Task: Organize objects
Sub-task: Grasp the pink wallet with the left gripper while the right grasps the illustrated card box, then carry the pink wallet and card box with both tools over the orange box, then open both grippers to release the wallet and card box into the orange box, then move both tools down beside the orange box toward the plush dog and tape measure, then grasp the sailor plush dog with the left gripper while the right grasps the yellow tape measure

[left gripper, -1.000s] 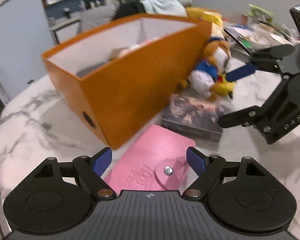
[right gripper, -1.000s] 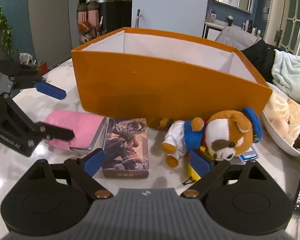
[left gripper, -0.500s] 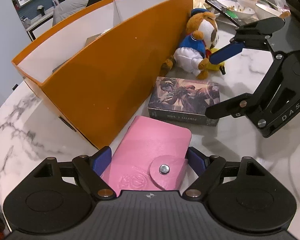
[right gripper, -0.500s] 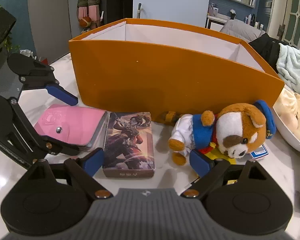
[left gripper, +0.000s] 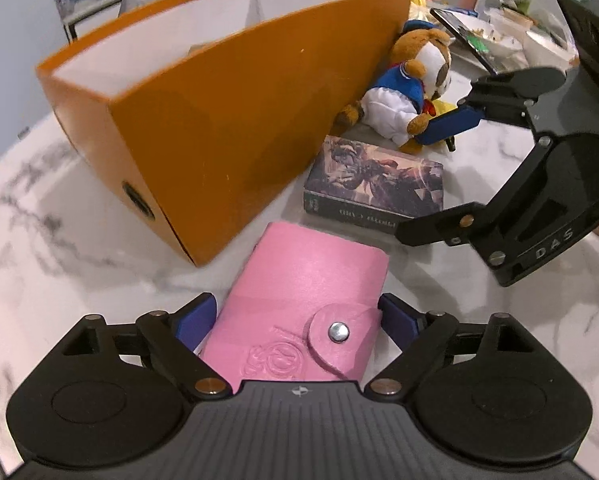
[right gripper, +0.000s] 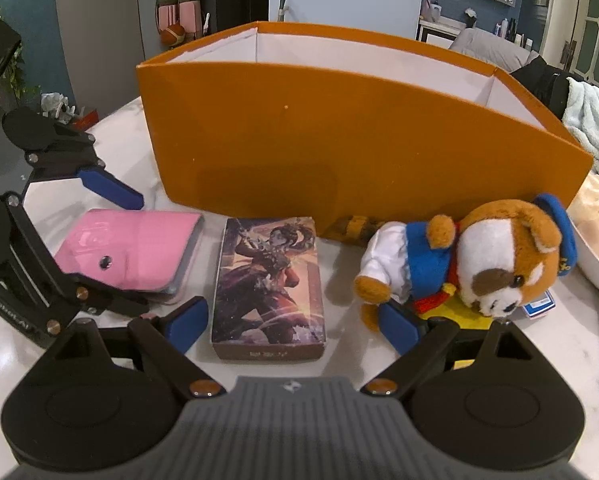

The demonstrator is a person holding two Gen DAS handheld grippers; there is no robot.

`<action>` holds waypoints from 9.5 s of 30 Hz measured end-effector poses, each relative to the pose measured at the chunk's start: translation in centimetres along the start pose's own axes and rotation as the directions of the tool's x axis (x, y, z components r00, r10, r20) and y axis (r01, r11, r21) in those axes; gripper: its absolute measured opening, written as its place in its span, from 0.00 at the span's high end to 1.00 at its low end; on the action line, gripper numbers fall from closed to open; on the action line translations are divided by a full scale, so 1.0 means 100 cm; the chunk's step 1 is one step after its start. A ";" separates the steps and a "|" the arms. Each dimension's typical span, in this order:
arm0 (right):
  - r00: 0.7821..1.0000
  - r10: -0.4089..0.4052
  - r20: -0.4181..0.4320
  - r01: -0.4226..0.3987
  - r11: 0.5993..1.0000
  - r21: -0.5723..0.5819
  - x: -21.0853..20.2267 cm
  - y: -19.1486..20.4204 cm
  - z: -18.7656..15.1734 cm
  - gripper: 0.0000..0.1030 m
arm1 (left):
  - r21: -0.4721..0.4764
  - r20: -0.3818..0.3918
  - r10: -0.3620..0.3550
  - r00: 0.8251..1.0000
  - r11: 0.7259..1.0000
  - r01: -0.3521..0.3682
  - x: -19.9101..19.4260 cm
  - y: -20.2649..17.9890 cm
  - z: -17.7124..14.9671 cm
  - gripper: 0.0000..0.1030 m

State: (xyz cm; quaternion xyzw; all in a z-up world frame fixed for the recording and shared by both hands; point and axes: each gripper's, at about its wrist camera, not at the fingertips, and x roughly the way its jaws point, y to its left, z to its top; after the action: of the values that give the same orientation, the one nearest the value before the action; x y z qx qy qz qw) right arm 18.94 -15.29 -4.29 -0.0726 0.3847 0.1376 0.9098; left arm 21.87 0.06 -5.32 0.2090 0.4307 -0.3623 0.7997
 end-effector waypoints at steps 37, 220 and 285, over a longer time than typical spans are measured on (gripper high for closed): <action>1.000 -0.005 0.008 0.004 1.000 0.016 -0.015 -0.005 -0.020 0.42 | -0.274 0.045 0.207 0.977 0.943 -0.187 -0.013 -0.042 -0.022 0.02; 0.976 -0.085 0.202 0.051 0.984 0.171 -0.074 -0.090 0.025 0.19 | -0.526 0.256 0.296 0.920 0.841 -0.124 -0.059 -0.070 0.078 0.49; 0.976 -0.093 0.199 0.026 0.948 0.318 -0.058 -0.117 -0.095 0.12 | -0.372 0.246 0.381 0.891 0.886 -0.276 0.033 -0.138 0.078 0.30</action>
State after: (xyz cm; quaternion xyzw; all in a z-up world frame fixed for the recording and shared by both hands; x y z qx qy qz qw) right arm 12.19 -29.86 -6.36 0.0759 0.3005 0.0540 0.9492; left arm 16.81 -15.24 -4.23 0.0841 0.3102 -0.1715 0.9313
